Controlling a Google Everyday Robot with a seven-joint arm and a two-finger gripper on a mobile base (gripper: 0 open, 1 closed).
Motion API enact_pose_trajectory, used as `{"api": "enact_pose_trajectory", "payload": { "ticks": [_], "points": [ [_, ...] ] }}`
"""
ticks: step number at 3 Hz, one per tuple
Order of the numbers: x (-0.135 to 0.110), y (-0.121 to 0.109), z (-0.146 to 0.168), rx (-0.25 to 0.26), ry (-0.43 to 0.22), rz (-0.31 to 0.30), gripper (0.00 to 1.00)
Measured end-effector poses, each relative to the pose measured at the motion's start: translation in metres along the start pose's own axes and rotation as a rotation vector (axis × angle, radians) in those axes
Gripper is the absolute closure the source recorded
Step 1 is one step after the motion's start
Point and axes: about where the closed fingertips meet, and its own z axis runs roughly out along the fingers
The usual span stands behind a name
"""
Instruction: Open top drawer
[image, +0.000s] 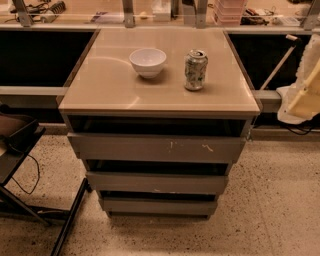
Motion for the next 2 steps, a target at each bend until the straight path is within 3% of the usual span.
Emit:
{"api": "enact_pose_trajectory", "payload": {
  "ticks": [2],
  "points": [
    [0.0, 0.0, 0.0, 0.0, 0.0, 0.0, 0.0]
  ]
}}
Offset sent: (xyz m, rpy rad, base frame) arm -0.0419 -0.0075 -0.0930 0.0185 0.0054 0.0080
